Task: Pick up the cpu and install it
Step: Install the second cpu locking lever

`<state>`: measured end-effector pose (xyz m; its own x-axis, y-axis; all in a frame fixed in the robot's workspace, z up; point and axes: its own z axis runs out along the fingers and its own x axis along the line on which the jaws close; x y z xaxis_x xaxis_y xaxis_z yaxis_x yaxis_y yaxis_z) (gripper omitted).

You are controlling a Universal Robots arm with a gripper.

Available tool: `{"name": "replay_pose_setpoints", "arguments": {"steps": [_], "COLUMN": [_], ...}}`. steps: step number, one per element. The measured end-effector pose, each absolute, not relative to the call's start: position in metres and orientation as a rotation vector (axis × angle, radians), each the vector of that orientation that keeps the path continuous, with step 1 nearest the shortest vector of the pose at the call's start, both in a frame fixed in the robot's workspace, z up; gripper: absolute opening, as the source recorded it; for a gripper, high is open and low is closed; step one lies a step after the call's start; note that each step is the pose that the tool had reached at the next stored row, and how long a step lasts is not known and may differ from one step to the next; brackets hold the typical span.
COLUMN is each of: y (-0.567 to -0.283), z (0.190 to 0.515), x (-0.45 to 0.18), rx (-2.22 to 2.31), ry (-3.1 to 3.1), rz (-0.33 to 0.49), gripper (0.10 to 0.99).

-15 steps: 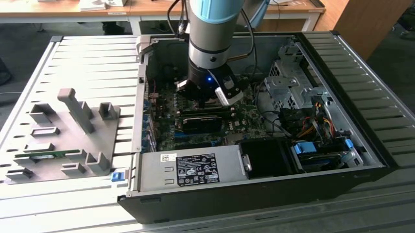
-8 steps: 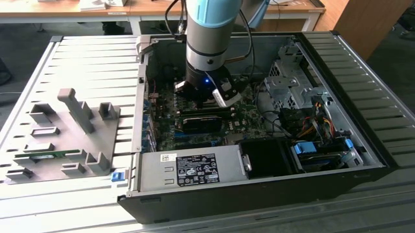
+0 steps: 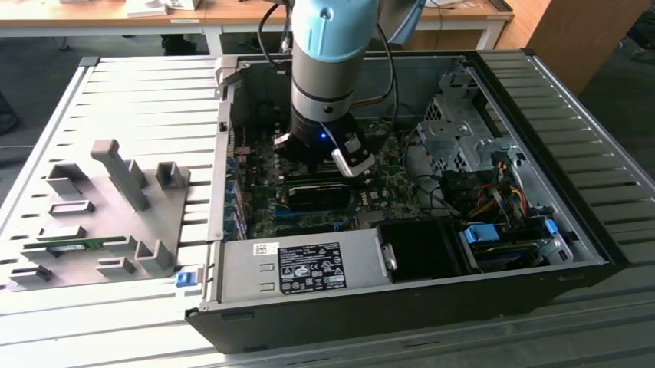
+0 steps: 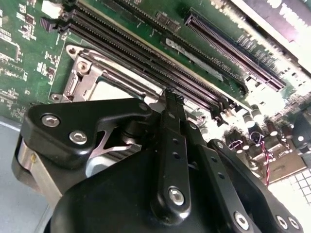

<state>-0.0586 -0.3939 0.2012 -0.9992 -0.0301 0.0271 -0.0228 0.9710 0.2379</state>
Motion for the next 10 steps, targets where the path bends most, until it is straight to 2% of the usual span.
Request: {"name": "replay_pose_setpoints", "arguments": {"steps": [10], "y": [-0.4006], "z": [0.1959], "x": [-0.0644], "rx": [0.043], "ry": [-3.08], "rz": [-0.442], "gripper": [0.106]}}
